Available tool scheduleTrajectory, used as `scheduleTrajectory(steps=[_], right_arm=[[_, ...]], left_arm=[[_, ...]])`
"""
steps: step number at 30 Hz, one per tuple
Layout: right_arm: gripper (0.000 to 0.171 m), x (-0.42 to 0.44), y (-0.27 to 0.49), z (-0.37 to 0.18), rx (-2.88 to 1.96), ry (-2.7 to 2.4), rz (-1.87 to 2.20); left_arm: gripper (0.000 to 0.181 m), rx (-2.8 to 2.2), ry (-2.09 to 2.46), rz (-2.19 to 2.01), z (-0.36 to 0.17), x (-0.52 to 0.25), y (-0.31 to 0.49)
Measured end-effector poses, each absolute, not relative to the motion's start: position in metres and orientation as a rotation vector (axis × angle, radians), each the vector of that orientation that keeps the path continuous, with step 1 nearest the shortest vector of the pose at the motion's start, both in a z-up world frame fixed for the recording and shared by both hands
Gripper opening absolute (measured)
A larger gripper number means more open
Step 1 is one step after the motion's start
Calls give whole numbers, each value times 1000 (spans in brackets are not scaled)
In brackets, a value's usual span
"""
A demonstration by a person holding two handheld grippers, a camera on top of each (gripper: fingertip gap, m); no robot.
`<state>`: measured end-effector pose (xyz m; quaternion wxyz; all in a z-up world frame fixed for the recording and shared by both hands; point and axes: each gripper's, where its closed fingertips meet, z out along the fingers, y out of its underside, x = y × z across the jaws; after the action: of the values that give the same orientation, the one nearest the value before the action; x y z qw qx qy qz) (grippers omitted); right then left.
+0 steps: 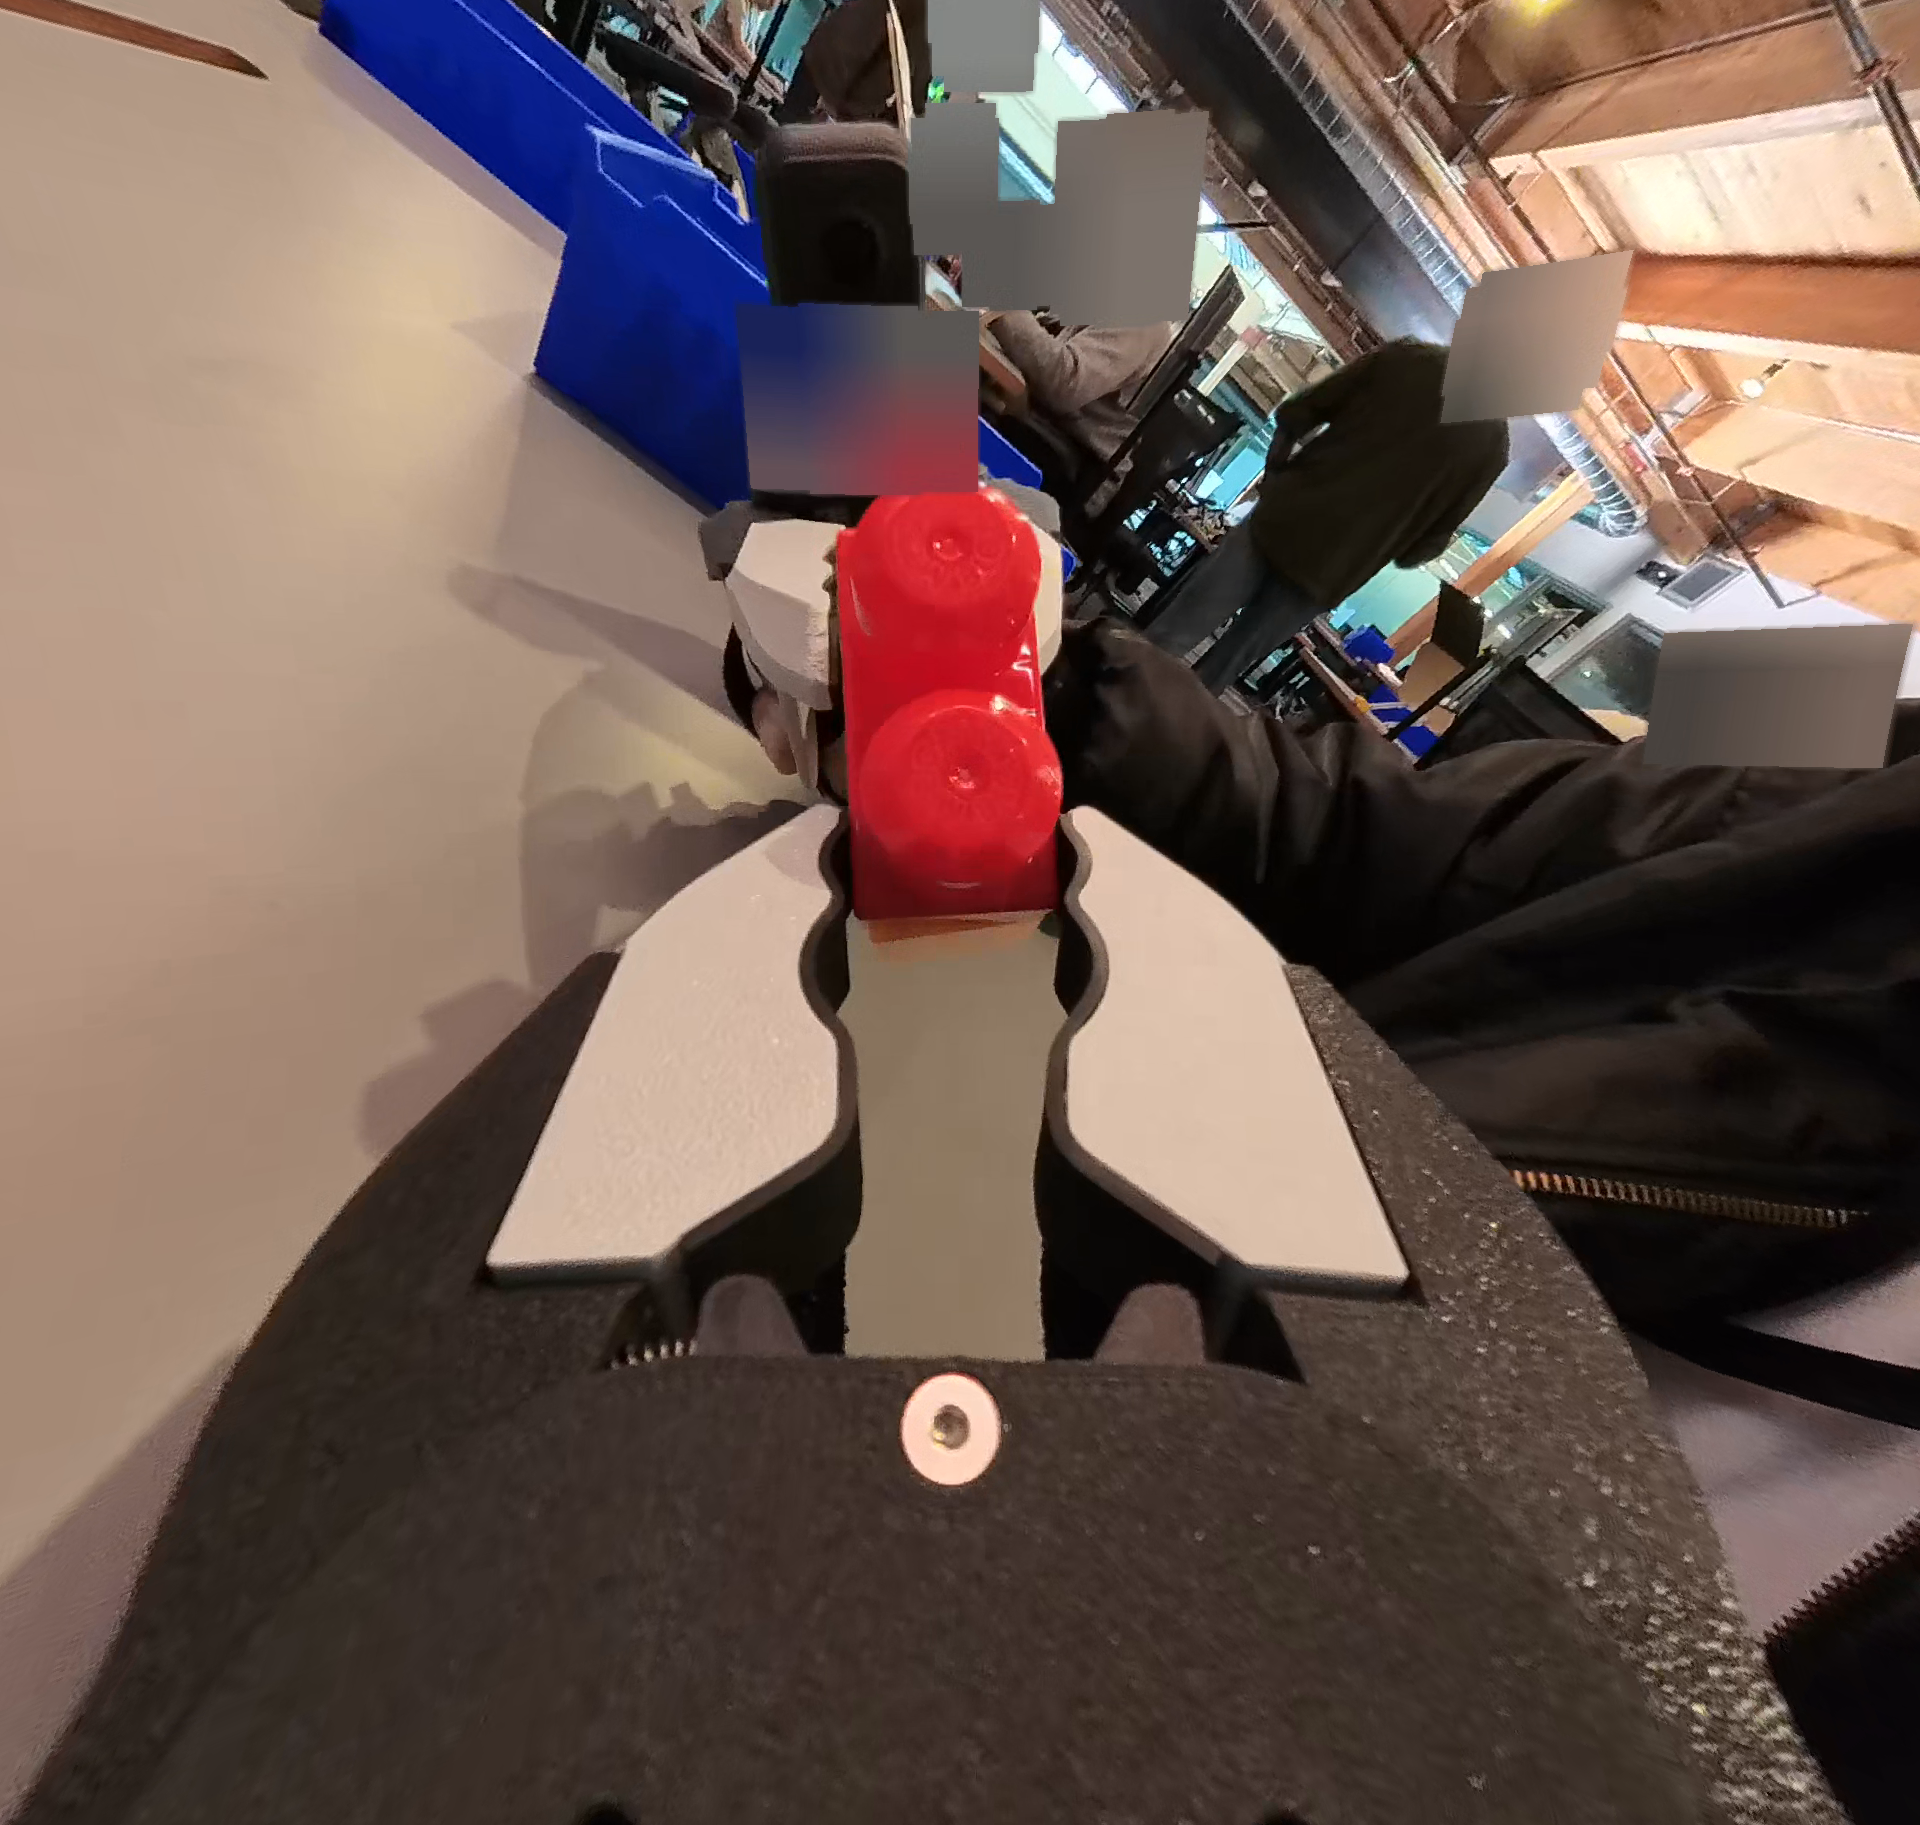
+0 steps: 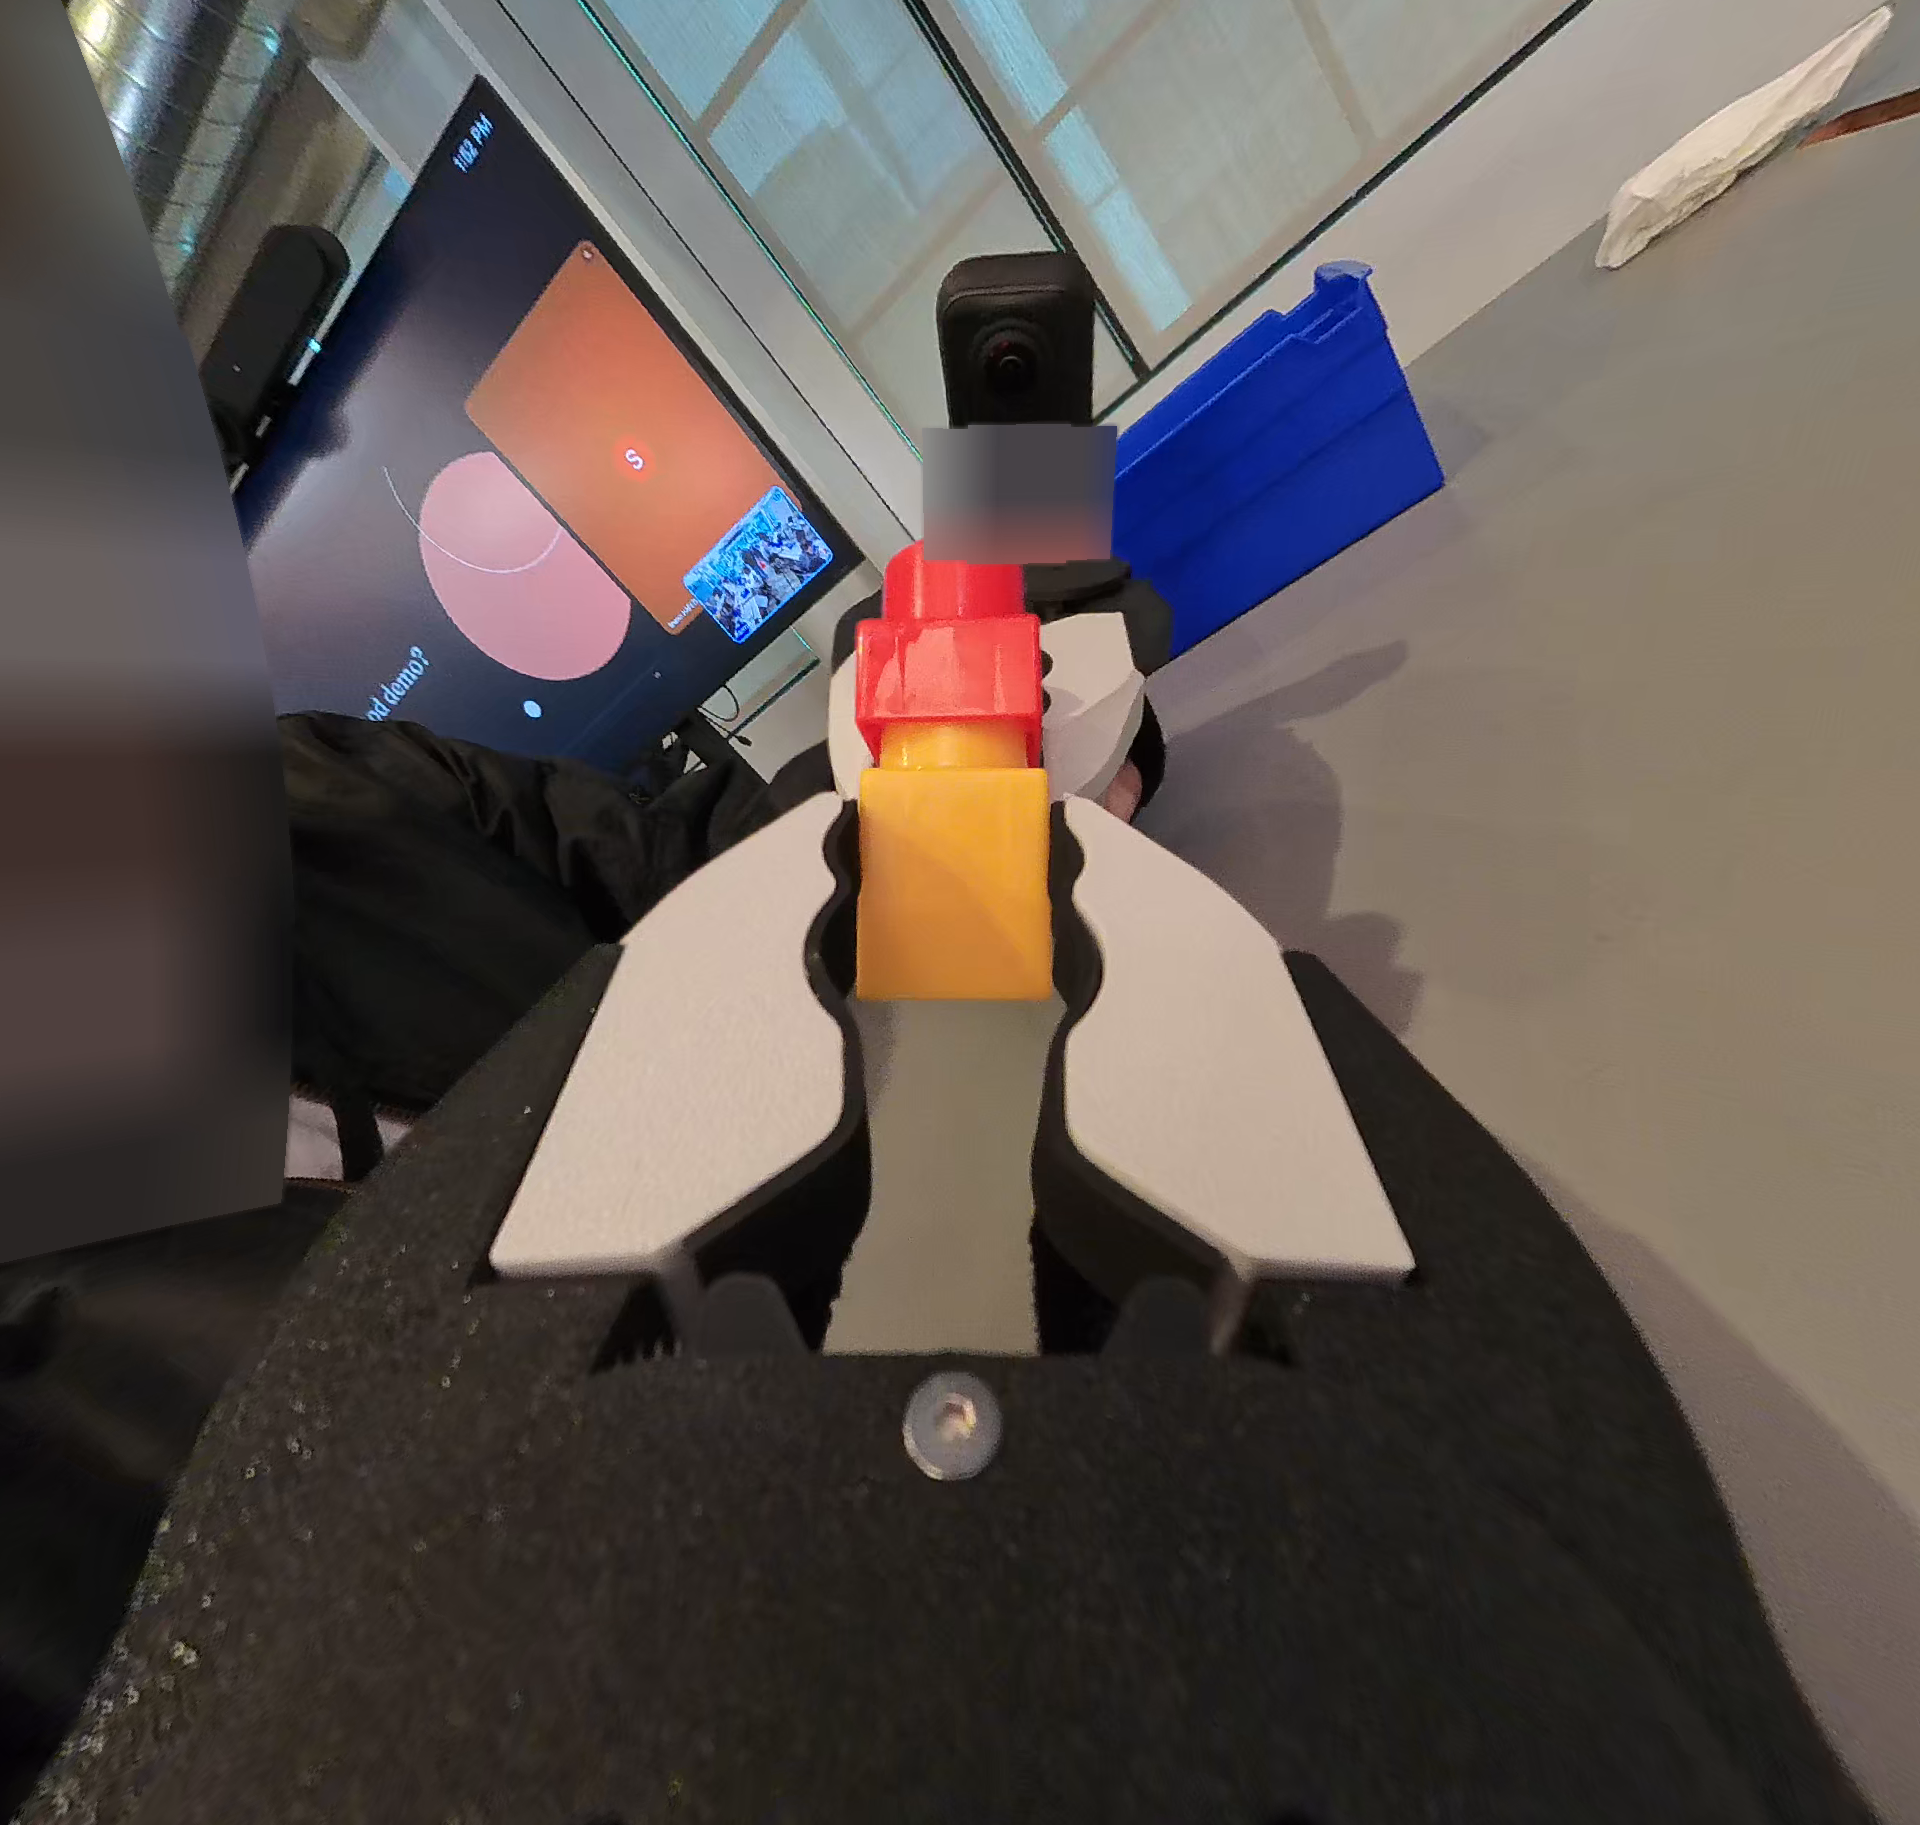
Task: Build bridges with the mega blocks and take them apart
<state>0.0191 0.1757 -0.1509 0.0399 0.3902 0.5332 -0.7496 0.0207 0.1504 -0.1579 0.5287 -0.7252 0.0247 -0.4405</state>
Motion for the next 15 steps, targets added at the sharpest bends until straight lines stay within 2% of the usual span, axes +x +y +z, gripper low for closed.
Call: scheduleTrajectory(steps=[7, 15], right_arm=[[34, 23, 175, -165, 1212, 1674, -2178], [34, 34, 174, -184, 1186, 1842, -2049]], left_arm=[[36, -1798, 32, -1127, -171, 23, 150], [36, -1899, 138, -977, -187, 29, 151]])
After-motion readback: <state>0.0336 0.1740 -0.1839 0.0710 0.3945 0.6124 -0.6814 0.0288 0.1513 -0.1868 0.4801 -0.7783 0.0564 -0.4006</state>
